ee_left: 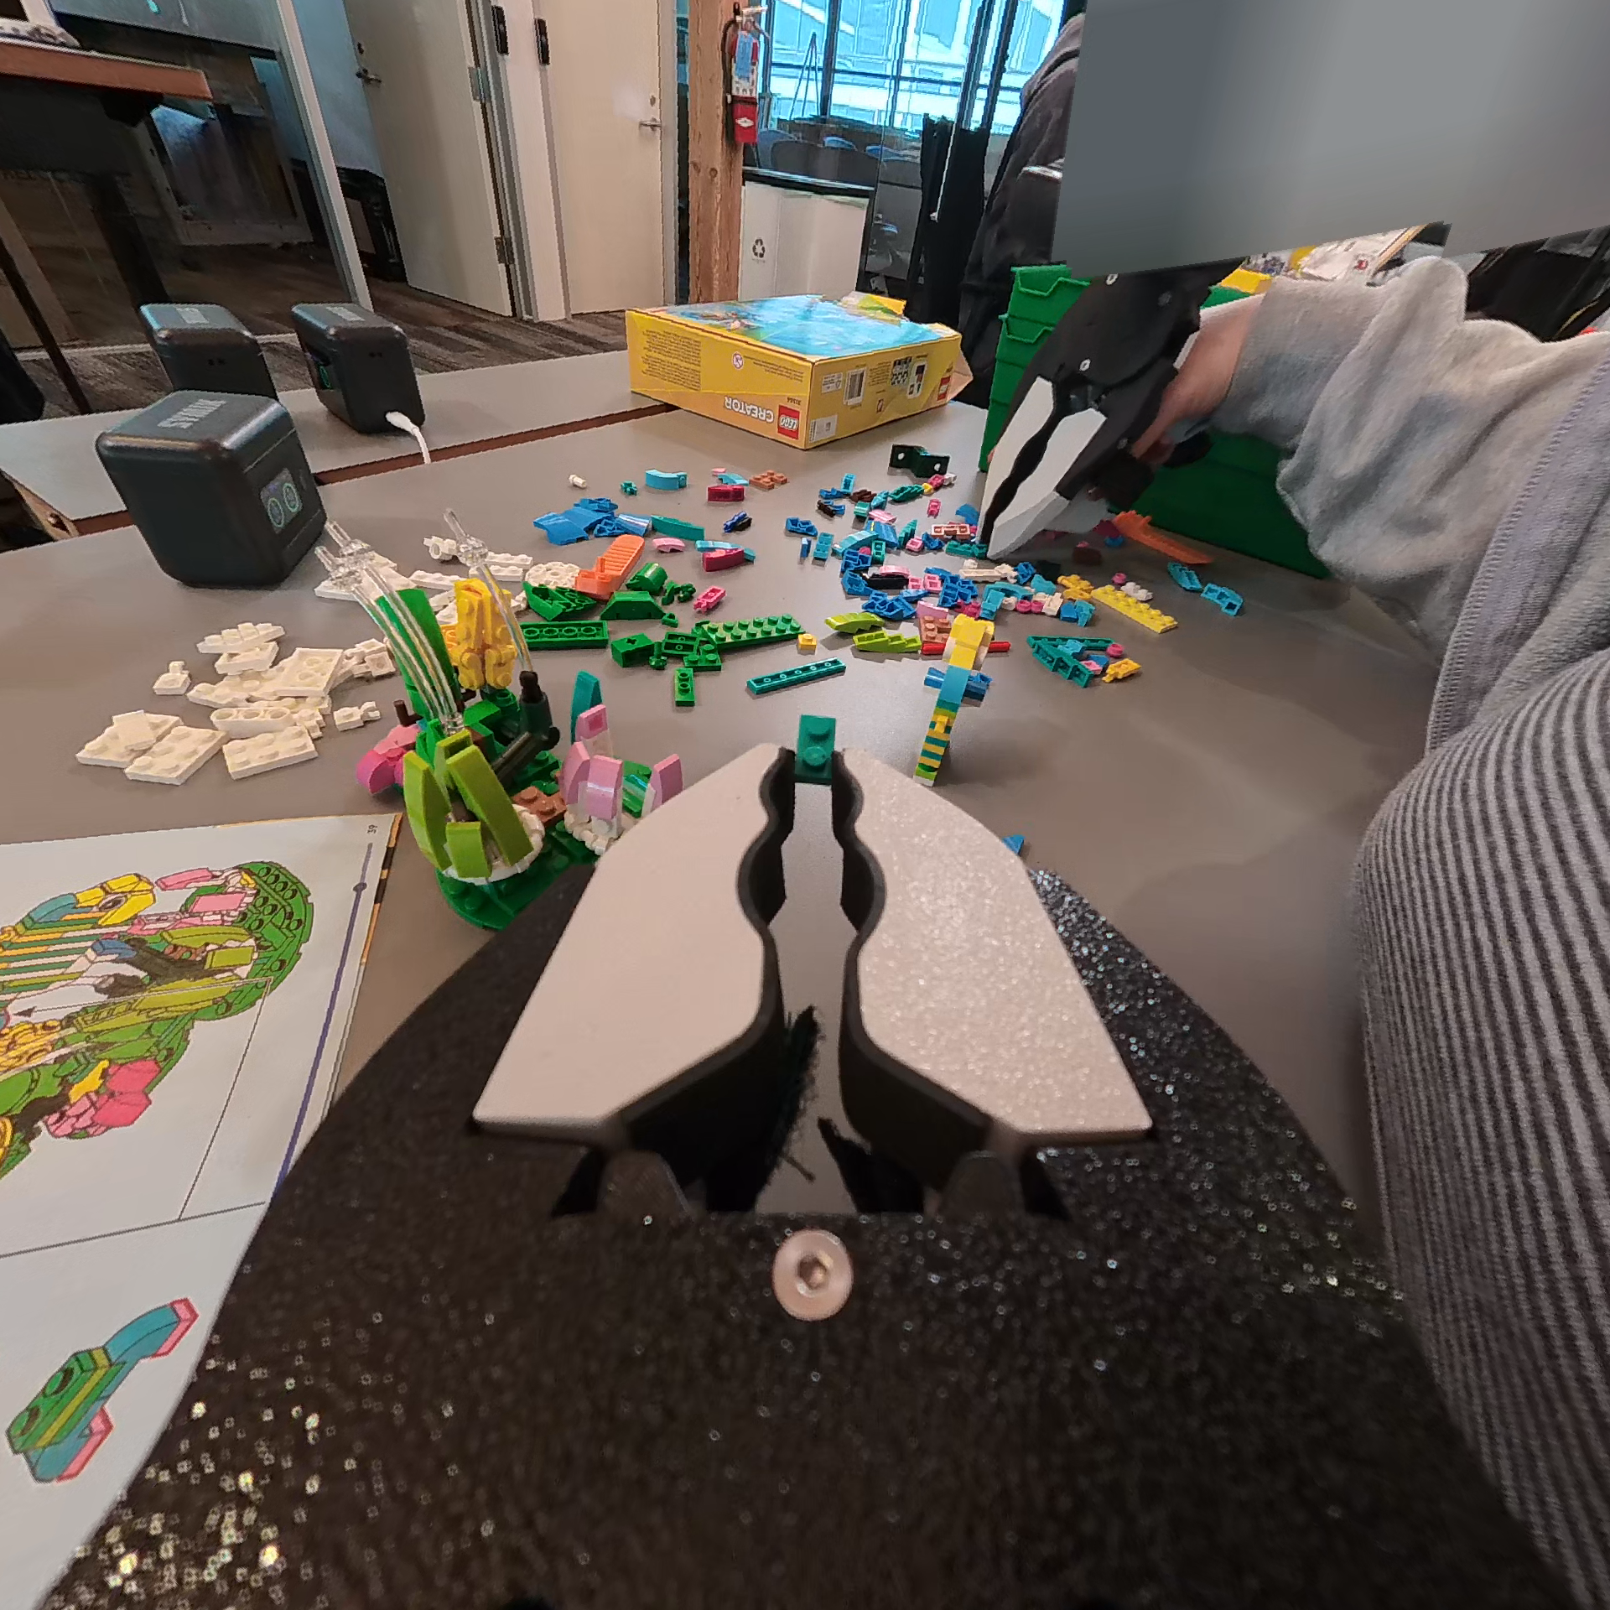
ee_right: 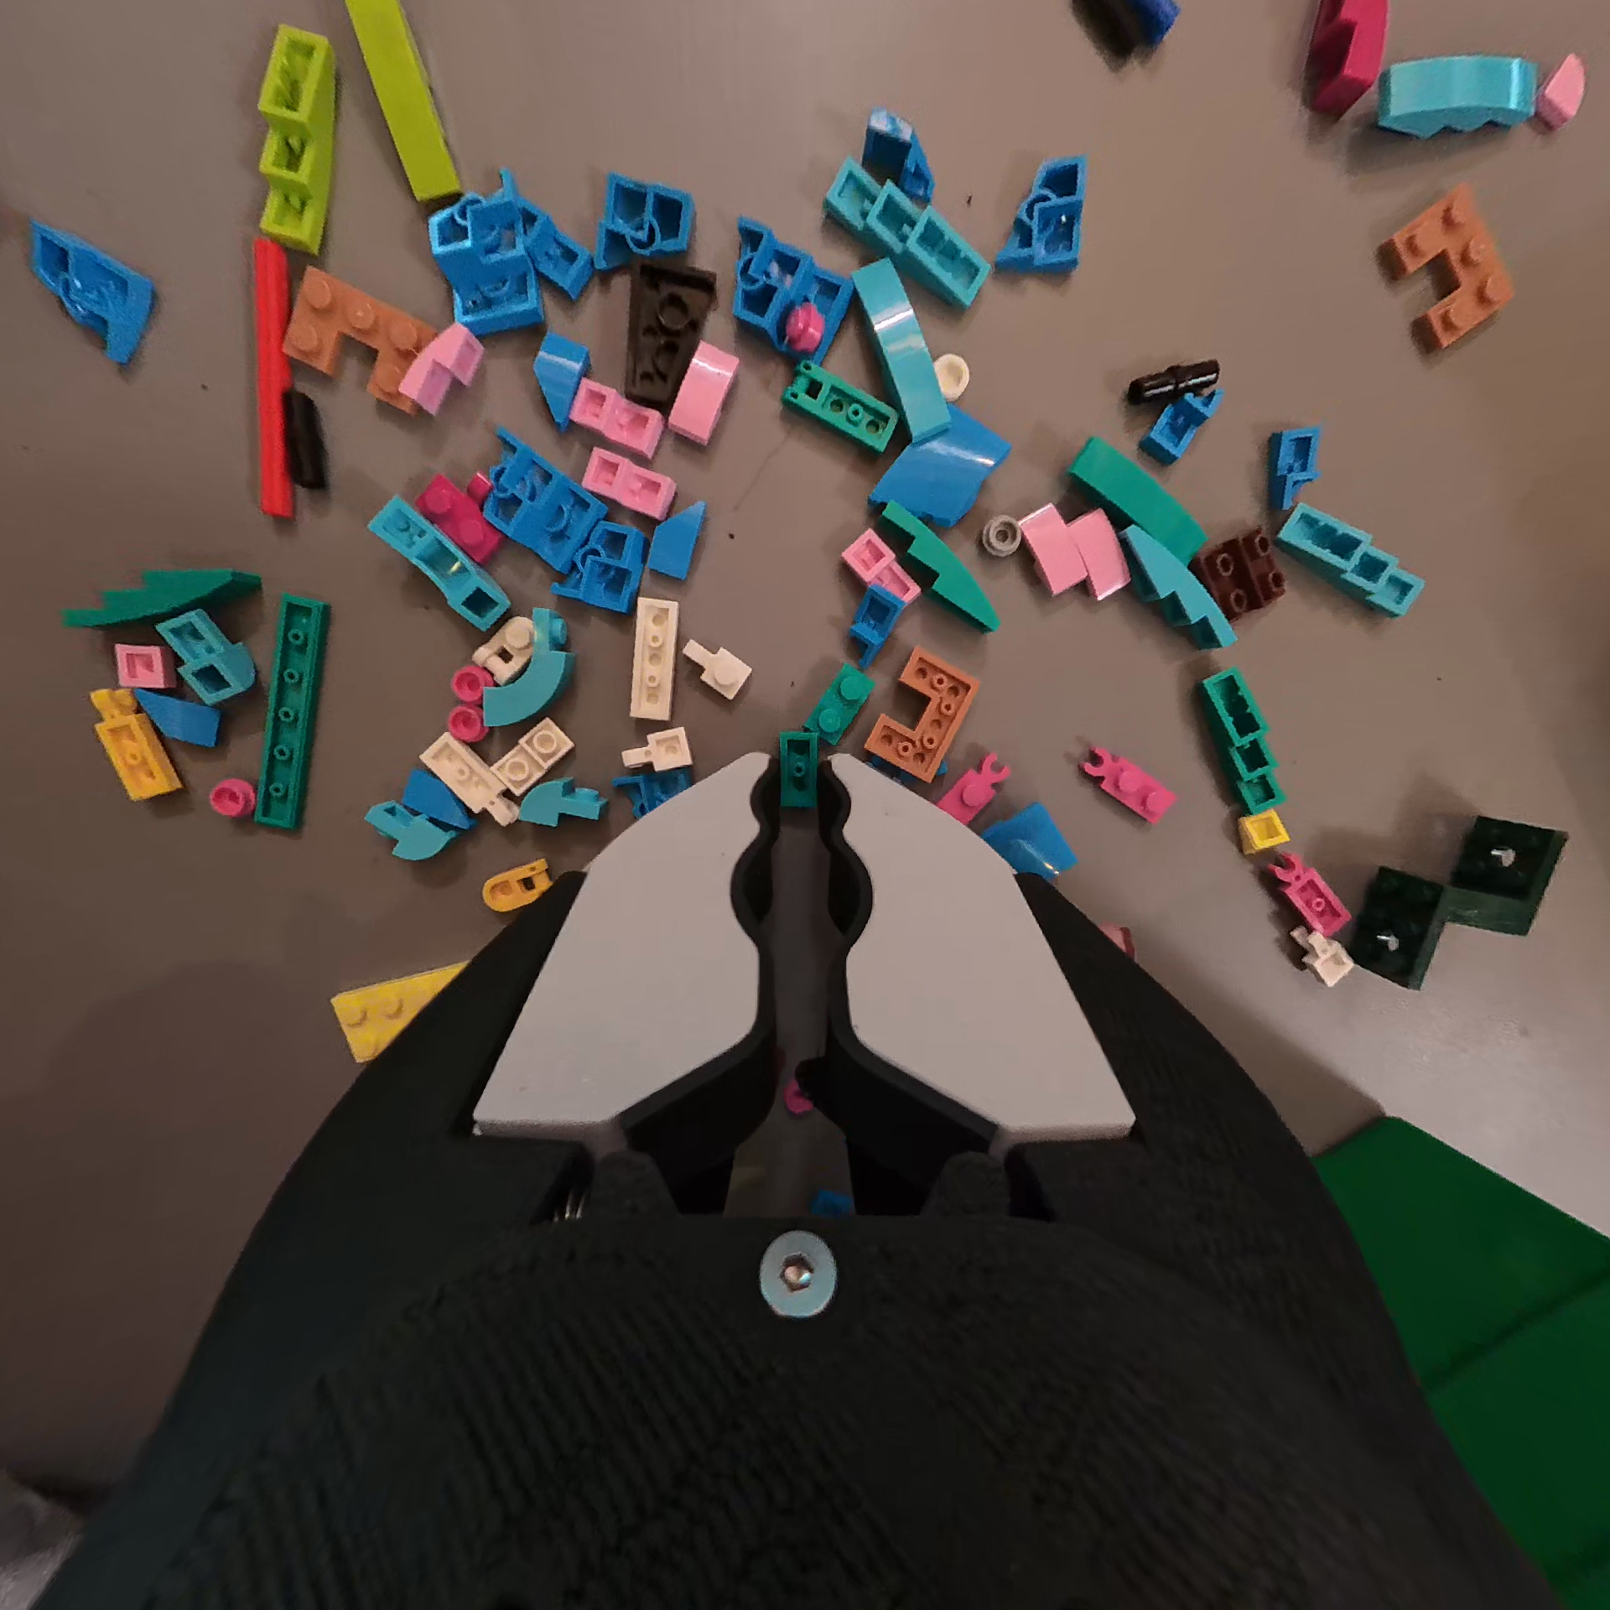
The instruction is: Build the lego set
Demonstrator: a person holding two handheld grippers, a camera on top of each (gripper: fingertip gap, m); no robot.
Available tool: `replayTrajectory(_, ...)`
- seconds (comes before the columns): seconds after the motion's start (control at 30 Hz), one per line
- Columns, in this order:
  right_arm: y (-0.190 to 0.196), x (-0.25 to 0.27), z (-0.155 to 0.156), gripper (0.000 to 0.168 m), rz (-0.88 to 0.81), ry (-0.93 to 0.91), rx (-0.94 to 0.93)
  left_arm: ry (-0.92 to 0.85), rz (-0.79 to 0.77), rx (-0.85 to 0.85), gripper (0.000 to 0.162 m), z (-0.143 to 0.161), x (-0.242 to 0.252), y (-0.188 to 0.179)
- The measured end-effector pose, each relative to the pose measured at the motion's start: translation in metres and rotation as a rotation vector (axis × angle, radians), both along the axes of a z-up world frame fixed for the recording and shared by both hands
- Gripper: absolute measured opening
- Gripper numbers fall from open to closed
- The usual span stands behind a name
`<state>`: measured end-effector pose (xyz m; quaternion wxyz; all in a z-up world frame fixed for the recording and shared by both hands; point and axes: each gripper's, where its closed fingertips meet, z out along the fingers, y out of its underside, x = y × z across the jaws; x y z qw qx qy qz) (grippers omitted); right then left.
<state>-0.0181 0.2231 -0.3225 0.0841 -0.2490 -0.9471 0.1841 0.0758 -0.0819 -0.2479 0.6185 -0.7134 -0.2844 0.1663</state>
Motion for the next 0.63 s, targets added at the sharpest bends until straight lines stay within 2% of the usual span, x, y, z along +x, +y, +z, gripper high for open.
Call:
replayTrajectory(0.1,-0.009,-0.005,0.015,0.006,0.128,0.197,0.058,-0.003,0.0,0.001,0.007,0.0,0.0,0.0)
replayTrajectory(0.3,-0.061,0.0,0.074,0.006,0.514,0.81,0.328,-0.002,-0.039,-0.015,0.007,-0.001,0.004,0.006)
replayTrajectory(0.4,-0.096,0.016,0.089,0.006,0.641,0.927,0.366,-0.014,-0.06,-0.003,0.007,-0.001,0.007,0.008)
replayTrajectory(0.5,-0.139,0.032,0.1,0.006,0.735,0.98,0.298,-0.05,-0.059,0.014,0.007,-0.002,0.007,0.002)
replayTrajectory(0.63,-0.21,0.058,0.114,0.006,0.886,1.035,0.167,-0.234,-0.045,-0.077,0.007,-0.024,0.02,-0.021)
